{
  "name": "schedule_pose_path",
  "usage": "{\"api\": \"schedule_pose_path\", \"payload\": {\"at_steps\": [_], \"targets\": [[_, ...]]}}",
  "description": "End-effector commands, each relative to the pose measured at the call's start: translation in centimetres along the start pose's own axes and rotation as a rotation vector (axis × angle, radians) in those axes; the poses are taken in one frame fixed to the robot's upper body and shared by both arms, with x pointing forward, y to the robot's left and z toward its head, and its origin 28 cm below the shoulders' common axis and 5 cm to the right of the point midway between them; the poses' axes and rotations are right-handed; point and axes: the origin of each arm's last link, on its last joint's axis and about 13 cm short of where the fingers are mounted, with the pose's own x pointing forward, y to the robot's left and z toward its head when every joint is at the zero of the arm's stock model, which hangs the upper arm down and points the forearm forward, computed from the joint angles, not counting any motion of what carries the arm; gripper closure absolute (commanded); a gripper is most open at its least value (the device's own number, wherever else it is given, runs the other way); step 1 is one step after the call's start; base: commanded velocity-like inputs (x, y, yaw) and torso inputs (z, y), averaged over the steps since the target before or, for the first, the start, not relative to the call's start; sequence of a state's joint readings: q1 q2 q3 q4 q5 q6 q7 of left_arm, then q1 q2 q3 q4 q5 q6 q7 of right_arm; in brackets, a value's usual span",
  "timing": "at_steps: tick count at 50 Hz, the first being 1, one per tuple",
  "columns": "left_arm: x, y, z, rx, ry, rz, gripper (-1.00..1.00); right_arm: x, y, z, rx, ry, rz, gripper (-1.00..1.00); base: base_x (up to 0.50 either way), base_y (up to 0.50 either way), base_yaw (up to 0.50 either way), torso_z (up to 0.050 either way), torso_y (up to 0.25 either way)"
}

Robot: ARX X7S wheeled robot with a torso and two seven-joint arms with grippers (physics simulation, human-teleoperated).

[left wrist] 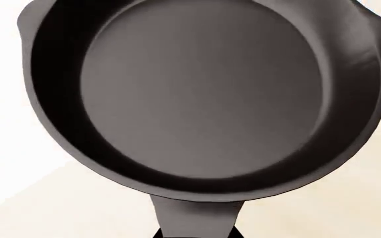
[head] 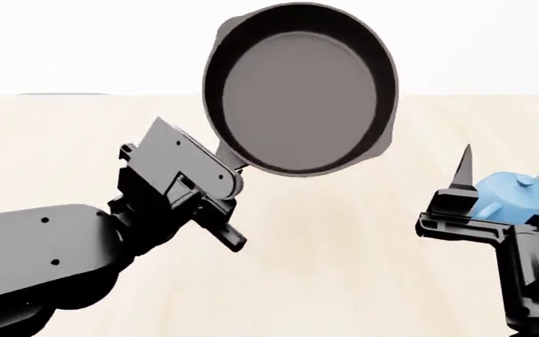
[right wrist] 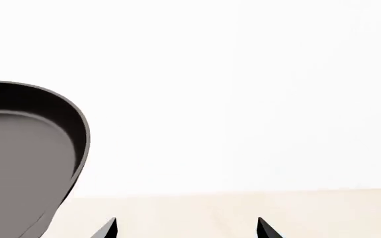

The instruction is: Pick the teapot and pan and place them in the sink. Then turn on the water.

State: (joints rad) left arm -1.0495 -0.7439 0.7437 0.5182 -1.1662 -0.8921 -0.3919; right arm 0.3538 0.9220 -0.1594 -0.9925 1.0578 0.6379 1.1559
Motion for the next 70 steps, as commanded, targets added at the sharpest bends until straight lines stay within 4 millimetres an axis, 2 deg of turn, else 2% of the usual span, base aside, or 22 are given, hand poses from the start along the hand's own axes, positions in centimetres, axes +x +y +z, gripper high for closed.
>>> {"api": "schedule_pose_path", "payload": {"at_steps": [1, 11, 23, 40, 60, 70], "targets": [[-3.8, -1.5, 1.8, -0.030, -0.093, 0.233, 1.00, -0.9, -0.3, 1.8, -0.031, -0.018, -0.035, -1.00, 0.00, 0.00, 0.00, 0.000, 0.000], [-6.0, -0.7, 3.3, -0.065, -0.120, 0.320, 1.00, 0.5, 1.6, 0.3, -0.040, 0.127, -0.152, -1.00, 0.00, 0.00, 0.00, 0.000, 0.000], [-7.0, 0.9, 4.7, -0.086, -0.137, 0.388, 1.00, 1.9, 4.2, -2.3, 0.044, 0.363, -0.294, -1.00, 0.00, 0.00, 0.00, 0.000, 0.001], [-7.4, 1.0, 3.7, -0.086, -0.135, 0.390, 1.00, 4.4, 6.4, -3.4, 0.076, 0.537, -0.417, -1.00, 0.00, 0.00, 0.00, 0.000, 0.001], [-7.2, 0.9, 3.2, -0.080, -0.120, 0.368, 1.00, 6.8, 7.1, -4.9, 0.097, 0.621, -0.539, -1.00, 0.00, 0.00, 0.00, 0.000, 0.001], [-7.1, 1.0, 3.2, -0.077, -0.119, 0.357, 1.00, 9.0, 7.9, -5.3, 0.102, 0.620, -0.574, -1.00, 0.00, 0.00, 0.00, 0.000, 0.000]]}}
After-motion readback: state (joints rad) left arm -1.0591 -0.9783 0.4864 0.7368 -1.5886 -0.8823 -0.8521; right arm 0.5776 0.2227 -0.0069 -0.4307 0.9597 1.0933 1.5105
